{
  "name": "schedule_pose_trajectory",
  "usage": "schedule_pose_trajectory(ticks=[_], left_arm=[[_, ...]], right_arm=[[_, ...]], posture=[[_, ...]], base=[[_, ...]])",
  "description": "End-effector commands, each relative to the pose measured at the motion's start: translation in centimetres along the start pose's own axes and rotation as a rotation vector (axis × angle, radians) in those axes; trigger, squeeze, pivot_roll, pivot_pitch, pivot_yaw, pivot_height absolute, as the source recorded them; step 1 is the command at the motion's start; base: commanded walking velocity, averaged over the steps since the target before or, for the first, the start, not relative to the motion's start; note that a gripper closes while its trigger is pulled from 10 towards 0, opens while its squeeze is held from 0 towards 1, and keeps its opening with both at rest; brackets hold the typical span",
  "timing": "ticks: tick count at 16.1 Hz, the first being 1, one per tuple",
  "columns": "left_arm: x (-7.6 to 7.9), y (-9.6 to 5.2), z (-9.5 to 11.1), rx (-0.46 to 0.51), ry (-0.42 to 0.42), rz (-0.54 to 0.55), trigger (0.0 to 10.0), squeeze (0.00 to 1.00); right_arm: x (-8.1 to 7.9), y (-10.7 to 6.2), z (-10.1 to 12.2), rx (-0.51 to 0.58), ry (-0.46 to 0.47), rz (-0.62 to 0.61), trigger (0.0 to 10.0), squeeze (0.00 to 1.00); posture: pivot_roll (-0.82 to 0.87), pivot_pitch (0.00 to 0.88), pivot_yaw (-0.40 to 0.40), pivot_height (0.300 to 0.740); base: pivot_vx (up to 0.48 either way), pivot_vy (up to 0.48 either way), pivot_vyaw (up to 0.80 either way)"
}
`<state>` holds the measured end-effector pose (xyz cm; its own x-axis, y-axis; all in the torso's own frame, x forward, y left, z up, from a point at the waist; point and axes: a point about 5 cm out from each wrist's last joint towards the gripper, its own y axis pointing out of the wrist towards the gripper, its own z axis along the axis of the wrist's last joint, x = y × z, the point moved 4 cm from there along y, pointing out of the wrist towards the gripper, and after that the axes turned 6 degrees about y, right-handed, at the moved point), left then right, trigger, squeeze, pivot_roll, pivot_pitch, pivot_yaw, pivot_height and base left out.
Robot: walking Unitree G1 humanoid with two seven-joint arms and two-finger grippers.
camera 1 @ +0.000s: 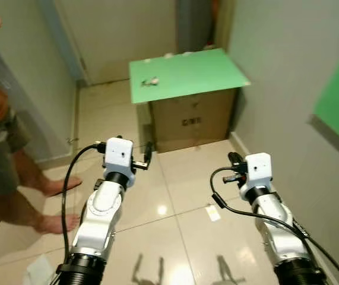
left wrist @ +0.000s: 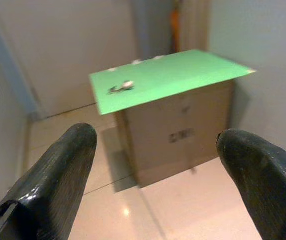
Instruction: Hang keys on a hook
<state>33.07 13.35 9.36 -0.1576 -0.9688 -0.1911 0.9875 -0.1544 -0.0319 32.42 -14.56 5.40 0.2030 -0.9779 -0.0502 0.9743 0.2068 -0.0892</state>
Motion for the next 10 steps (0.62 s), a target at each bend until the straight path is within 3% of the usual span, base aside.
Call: schedule_pose_trajectory(ticks=[1,2,3,10], left_arm=[[-0.60,-0.17,-0.30,-0.011,-0.003,0.016,10.0,0.00],[-0.71,-0.25,-0.43,-0.015,-0.001,0.021,10.0,0.00],[-0.76,-0.34,-0.54,-0.019,0.001,0.025,10.0,0.00],[-1.04,-0.31,-0.67,-0.022,-0.002,0.036,10.0,0.00]], right_arm=[[0.03,0.15,0.40,0.020,-0.004,-0.004,10.0,0.00],[0.17,0.16,0.53,0.028,0.006,-0.011,10.0,0.00],[0.30,0.19,0.51,0.026,0.015,-0.015,10.0,1.00],[-0.16,0.62,0.41,0.019,-0.022,0.001,10.0,1.00]], posture=[[-0.21,0.000,0.097,0.740],[-0.20,0.002,0.096,0.740],[-0.20,0.001,0.096,0.740],[-0.19,0.000,0.081,0.740]], base=[[0.461,0.000,0.00],[0.461,0.000,0.00],[0.465,0.000,0.00],[0.462,0.000,0.00]])
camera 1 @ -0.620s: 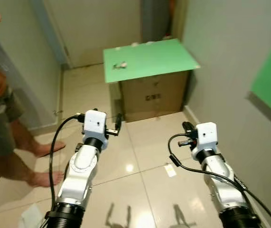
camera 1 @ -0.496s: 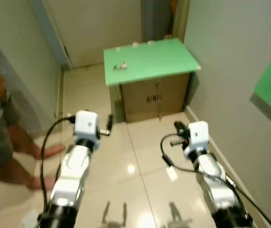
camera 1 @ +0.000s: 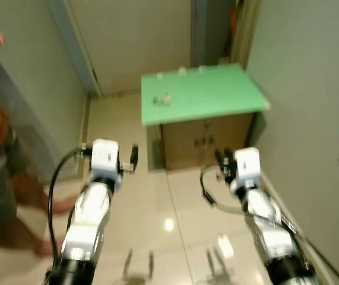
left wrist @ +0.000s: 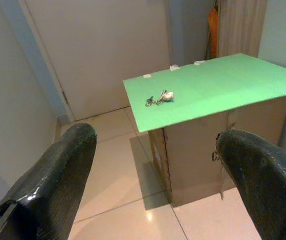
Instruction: Hang keys on a hook
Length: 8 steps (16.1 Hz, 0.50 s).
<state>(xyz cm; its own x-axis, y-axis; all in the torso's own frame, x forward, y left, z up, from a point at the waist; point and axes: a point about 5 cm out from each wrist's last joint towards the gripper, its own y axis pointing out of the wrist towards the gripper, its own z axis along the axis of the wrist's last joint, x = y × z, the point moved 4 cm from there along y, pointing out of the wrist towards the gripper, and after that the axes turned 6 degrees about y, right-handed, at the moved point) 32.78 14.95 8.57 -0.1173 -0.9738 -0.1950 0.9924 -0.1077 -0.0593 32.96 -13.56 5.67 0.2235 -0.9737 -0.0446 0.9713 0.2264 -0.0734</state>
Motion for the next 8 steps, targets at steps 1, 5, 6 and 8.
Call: schedule_pose_trajectory(ticks=[1,5,6,8], left_arm=[[0.29,0.07,0.33,0.011,-0.005,-0.003,10.0,0.00],[0.17,-0.43,-0.11,0.003,-0.007,0.001,10.0,0.00],[0.19,-0.50,-0.19,0.000,-0.007,-0.001,10.0,0.00],[0.27,-0.59,-0.27,-0.001,-0.005,-0.007,10.0,0.00]], right_arm=[[0.71,-0.18,0.00,0.001,-0.013,-0.017,10.0,1.00],[0.57,-0.46,-0.35,-0.003,-0.013,-0.011,10.0,1.00],[0.53,-0.47,-0.35,-0.001,-0.013,-0.009,10.0,1.00],[0.54,-0.48,-0.35,0.001,-0.015,-0.007,10.0,1.00]], posture=[[-0.19,0.001,0.080,0.740],[-0.18,0.006,0.079,0.740],[-0.18,0.006,0.079,0.740],[-0.17,0.004,0.079,0.740]], base=[[0.461,0.000,0.00],[0.461,0.000,0.00],[0.465,0.000,0.00],[0.463,0.000,0.00]])
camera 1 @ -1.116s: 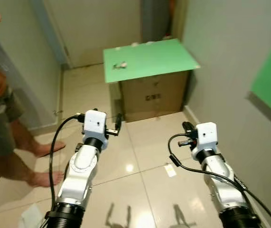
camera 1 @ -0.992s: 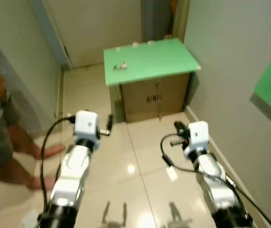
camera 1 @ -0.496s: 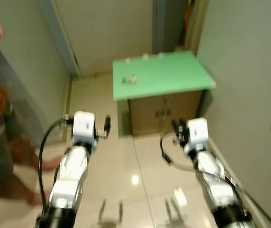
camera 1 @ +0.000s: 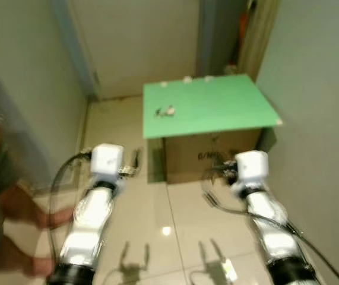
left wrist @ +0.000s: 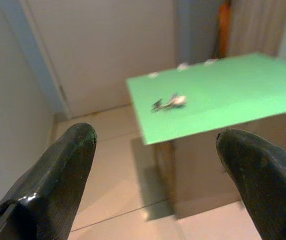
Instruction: Hang keys on a hook
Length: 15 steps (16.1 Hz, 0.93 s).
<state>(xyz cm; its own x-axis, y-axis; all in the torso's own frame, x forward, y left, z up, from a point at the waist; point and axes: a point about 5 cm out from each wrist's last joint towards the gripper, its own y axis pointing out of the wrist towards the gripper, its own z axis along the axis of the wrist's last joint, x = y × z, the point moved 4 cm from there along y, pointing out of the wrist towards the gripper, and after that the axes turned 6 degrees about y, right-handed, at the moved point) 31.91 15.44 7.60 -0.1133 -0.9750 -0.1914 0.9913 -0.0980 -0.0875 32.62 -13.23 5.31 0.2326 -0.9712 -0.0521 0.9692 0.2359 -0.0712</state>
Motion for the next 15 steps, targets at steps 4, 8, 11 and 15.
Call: schedule_pose_trajectory(ticks=[4,8,11,15], left_arm=[[0.39,0.18,0.75,0.026,-0.002,-0.010,10.0,0.00],[0.19,-0.17,0.65,0.030,-0.004,0.003,10.0,0.00],[0.11,-0.23,0.65,0.034,-0.004,0.000,10.0,0.00],[0.37,0.00,0.91,0.041,-0.002,-0.016,10.0,0.00]], right_arm=[[0.90,-0.33,-0.02,-0.002,-0.031,-0.006,10.0,1.00],[1.42,-0.52,0.49,0.033,-0.009,-0.034,10.0,1.00],[1.33,-0.66,0.60,0.046,0.005,-0.042,10.0,1.00],[1.17,-0.86,0.72,0.060,0.029,-0.051,10.0,1.00]], posture=[[-0.17,0.000,0.071,0.740],[-0.17,0.004,0.072,0.740],[-0.17,0.010,0.077,0.740],[-0.18,0.022,0.084,0.740]], base=[[0.461,0.000,0.00],[0.462,0.000,0.00],[0.463,0.000,0.00],[0.463,0.000,0.00]])
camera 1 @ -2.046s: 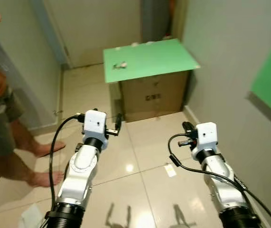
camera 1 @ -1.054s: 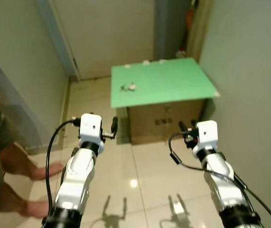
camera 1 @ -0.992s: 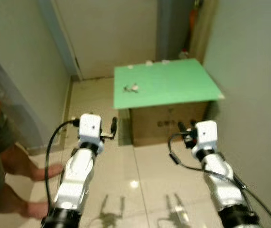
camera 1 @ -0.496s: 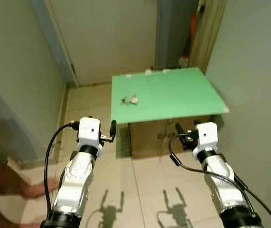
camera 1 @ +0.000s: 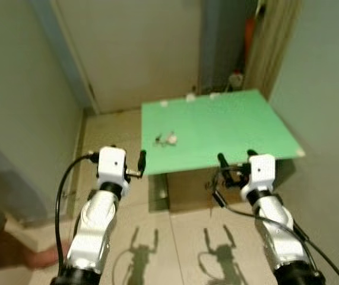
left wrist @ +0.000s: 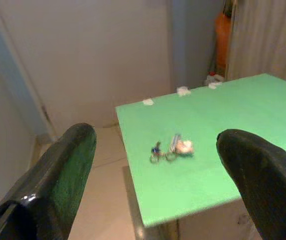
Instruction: Hang keys on a hook
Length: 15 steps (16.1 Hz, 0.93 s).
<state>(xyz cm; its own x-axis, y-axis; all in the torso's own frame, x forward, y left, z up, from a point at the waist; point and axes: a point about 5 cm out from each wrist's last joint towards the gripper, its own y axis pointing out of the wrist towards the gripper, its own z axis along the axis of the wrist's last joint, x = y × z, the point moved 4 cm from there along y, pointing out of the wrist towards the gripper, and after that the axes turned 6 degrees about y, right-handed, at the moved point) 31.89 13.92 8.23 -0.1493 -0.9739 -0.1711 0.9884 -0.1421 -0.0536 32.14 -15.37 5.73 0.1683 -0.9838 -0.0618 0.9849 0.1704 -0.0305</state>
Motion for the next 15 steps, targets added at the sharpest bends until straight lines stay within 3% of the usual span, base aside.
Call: schedule_pose_trajectory(ticks=[1,10,11,12,15], left_arm=[[-1.0,0.0,0.0,-0.003,0.018,0.017,10.0,0.00],[-1.2,0.0,-0.3,-0.012,0.034,0.004,10.0,0.00],[-1.2,0.1,-0.3,-0.012,0.040,-0.004,10.0,0.00],[-1.1,0.3,-0.3,-0.014,0.044,-0.011,10.0,0.00],[-0.7,0.6,-0.3,-0.016,0.056,-0.044,10.0,0.00]], right_arm=[[-0.8,0.1,0.2,0.014,0.017,0.011,10.0,1.00],[-0.7,-0.3,-0.3,-0.016,0.005,-0.001,10.0,1.00],[-0.6,-0.5,-0.5,-0.024,0.004,-0.002,10.0,0.40],[-0.6,-0.6,-0.7,-0.031,0.001,-0.001,10.0,0.00],[-0.5,-0.8,-1.2,-0.062,-0.012,0.003,10.0,0.00]], posture=[[-0.18,0.024,0.085,0.740],[-0.18,0.043,0.091,0.740],[-0.19,0.043,0.094,0.740],[-0.19,0.043,0.094,0.740],[-0.20,0.042,0.099,0.740]], base=[[0.465,0.000,0.00],[0.462,0.000,0.00],[0.461,0.000,0.00],[0.461,0.000,0.00],[0.463,0.000,0.00]])
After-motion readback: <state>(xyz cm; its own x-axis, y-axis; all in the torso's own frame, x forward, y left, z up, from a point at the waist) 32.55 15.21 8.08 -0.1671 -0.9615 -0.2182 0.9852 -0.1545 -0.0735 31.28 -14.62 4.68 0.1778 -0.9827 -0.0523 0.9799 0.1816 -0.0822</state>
